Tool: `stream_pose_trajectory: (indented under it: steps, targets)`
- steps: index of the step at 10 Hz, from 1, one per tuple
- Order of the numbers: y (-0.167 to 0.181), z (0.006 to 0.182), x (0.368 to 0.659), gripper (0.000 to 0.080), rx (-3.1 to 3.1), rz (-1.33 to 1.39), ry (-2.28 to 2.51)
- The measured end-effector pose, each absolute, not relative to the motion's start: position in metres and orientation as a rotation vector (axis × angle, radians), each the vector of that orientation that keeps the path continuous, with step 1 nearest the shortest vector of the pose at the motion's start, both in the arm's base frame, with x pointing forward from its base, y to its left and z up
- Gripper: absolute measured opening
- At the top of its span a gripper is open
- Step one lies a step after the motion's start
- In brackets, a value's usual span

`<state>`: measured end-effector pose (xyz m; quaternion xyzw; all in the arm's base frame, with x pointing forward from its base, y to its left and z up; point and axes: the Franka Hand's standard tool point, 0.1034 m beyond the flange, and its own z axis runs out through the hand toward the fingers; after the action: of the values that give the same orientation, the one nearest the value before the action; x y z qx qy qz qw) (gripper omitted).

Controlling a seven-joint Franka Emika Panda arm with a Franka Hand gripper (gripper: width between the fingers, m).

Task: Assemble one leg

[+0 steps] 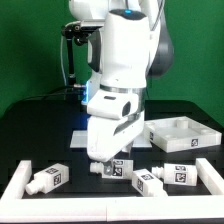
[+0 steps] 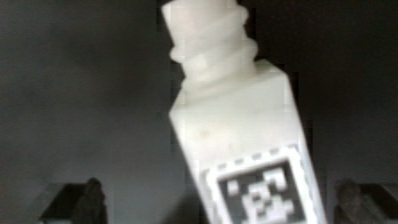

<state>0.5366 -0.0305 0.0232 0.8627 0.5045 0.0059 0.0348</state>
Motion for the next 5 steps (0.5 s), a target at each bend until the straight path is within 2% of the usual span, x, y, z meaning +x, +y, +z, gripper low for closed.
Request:
stream_pose_trajectory:
  steps: [1,3,5]
  targets:
    - [-0.0359,0.0127,0.5347,0.0650,2.662,0.002,1.556]
    - [-0.0347,0.0092,0.5335,0.0650,2.664,-0.003,1.560]
    - [-0.0346,0.0090,0.5333,0.0388,2.664,-0.004,1.560]
